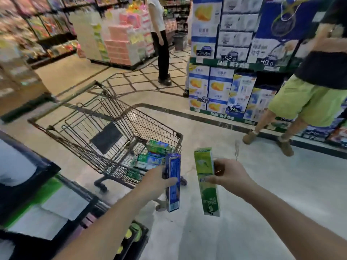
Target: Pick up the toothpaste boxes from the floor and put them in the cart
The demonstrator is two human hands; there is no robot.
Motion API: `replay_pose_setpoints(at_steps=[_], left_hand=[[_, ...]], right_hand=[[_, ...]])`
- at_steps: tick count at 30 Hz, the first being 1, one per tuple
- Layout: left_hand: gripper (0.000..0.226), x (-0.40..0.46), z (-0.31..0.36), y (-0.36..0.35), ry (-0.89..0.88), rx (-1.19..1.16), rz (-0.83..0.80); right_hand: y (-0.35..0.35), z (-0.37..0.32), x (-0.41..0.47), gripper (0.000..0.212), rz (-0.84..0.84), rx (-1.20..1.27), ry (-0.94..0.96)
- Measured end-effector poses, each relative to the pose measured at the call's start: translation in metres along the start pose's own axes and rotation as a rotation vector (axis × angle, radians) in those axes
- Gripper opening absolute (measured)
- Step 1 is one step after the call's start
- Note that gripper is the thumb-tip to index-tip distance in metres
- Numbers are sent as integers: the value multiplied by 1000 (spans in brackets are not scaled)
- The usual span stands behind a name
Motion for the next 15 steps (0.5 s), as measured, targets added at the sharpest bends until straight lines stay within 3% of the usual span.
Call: replay_pose_setpoints(at_steps=[6,15], left_hand=[[12,72,8,31,80,-28,121],[7,185,-55,112,241,-210,285]], right_hand=[[-10,-31,133,27,-156,-124,78],[-92,-91,305,20,-363,-262,147]])
Point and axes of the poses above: each hand's wrist, its own x-axis towards the middle knuckle, its own y-axis out of the back of the hand, z = x × y, the point moved 3 cm from there along x, towards the middle knuckle, and after that the axes turned 5 degrees about -y, right-handed, at the moved point
